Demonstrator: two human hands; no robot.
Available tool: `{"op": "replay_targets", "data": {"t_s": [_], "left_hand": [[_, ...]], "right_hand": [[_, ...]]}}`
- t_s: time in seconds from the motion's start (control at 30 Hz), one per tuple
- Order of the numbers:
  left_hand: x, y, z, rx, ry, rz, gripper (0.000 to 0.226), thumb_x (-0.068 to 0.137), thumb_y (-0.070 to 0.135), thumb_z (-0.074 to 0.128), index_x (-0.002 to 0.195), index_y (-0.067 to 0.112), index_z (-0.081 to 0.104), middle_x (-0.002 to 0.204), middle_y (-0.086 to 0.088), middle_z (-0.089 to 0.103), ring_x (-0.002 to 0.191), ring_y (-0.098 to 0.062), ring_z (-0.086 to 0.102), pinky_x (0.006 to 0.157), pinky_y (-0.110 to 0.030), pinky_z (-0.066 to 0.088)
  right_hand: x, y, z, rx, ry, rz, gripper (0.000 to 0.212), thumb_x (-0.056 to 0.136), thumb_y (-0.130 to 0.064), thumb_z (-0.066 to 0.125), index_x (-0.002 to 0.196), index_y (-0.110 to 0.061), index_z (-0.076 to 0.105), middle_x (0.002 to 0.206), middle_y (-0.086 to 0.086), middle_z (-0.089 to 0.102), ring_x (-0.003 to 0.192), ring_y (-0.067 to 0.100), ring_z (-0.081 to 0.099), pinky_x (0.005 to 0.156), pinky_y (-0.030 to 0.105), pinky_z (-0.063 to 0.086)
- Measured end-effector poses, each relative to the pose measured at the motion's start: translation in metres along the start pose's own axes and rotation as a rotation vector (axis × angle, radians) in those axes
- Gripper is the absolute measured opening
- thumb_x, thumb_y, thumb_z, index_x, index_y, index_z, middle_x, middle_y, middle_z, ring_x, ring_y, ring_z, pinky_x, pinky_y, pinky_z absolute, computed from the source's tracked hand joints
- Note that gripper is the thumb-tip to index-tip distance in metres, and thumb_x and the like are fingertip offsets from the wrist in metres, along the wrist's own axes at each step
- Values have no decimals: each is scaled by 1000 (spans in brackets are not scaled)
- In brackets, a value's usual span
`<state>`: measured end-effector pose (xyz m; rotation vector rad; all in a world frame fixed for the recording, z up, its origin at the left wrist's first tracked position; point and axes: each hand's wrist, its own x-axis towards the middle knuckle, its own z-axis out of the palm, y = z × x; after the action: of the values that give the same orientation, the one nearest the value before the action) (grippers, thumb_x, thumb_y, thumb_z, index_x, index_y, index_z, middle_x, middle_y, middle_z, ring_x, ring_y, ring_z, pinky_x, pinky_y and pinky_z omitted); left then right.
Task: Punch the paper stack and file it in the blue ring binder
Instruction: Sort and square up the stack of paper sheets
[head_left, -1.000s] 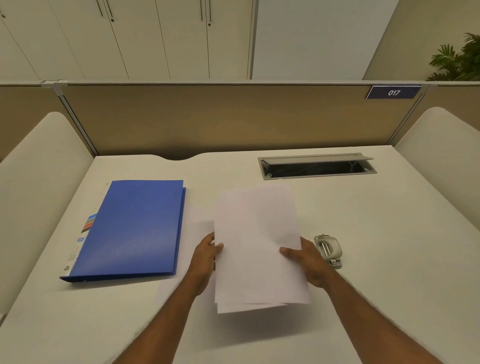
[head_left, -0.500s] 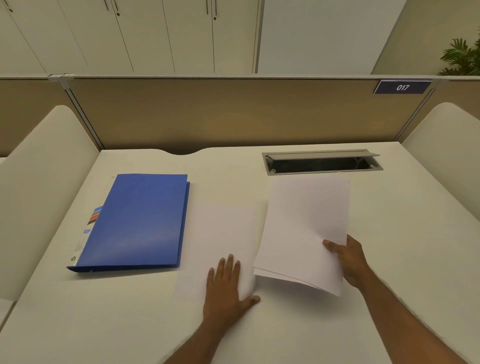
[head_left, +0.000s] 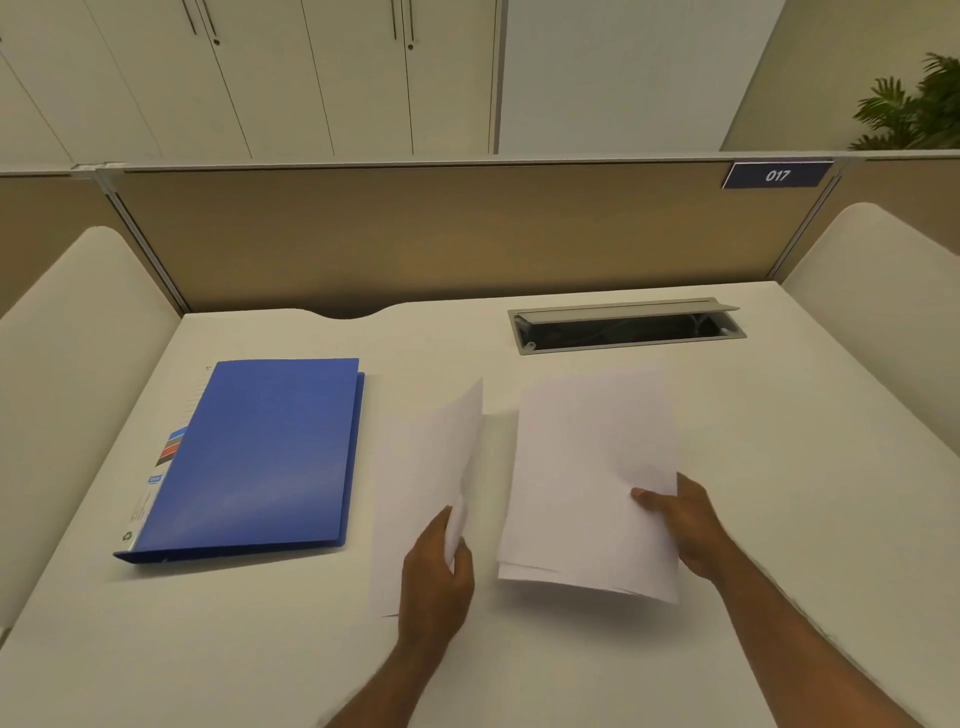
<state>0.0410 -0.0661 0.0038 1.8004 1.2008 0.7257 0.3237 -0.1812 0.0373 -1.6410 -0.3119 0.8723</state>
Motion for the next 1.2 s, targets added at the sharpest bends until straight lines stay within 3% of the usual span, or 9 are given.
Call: {"op": "replay_targets", "data": {"t_s": [0.27,0.43,0.57,0.7,0.8,0.93,1.07,1.13,1.2], "left_hand": [[-18,33,32,31,-160,33,52,91,36,53,140,21,44,140,8,52,126,-10,51,106,-21,37],[-27,37,46,129,-235,-28,56,91,43,51,142,24,39,147,10,43,133,-10,43,109,-19,28],[-31,30,52,227,-343,-41,65,88,56,47,145,29,31,153,11,34,139,-10,35,114,-25,24],[-33,26,54,397,-478,-67,94,71,82,29,149,30,18,159,12,16,146,-13,18,119,-34,13],[-36,23,52,428,-532,3,105,65,89,27,151,29,15,160,12,8,147,-9,9,119,-31,7],[-23,17,34,224,-442,17,95,68,85,36,145,30,31,154,13,30,140,-5,29,117,-25,23],[21,-5,-4,-12,-77,-75,59,86,36,63,138,16,42,143,-5,46,133,-21,42,111,-28,28],[50,-12,-25,-48,14,-216,70,86,35,65,143,10,33,148,-12,38,136,-27,37,114,-37,28],[78,-8,-42,-149,-50,-348,82,85,45,63,149,13,21,154,-10,29,140,-26,32,115,-45,28]], "right_hand": [[-11,26,61,-1,-184,112,54,69,-5,73,121,-4,58,111,16,71,100,36,68,89,52,54],[-14,39,81,-78,-240,193,35,90,-10,58,124,-10,57,115,13,68,103,32,66,89,45,55],[-10,48,88,59,-147,337,44,94,-40,52,125,-9,58,120,13,66,111,31,61,100,43,47],[-6,46,93,27,-170,356,60,79,-69,54,114,-21,63,112,5,71,108,26,65,102,45,46],[-4,48,95,-143,-140,261,46,79,-41,72,114,-12,64,106,6,72,98,26,68,93,48,53],[-8,47,94,-267,-144,122,34,80,-1,63,112,-13,63,111,10,70,97,27,67,91,47,54],[-15,36,84,-216,-222,4,37,85,2,59,113,-21,62,113,3,70,102,22,68,89,38,55],[-17,28,79,-181,-264,-30,37,87,-1,60,119,-20,61,115,2,70,104,20,68,92,40,54],[-17,19,76,-142,-276,-68,37,87,-3,62,119,-21,61,116,3,70,105,24,67,94,44,53]]}}
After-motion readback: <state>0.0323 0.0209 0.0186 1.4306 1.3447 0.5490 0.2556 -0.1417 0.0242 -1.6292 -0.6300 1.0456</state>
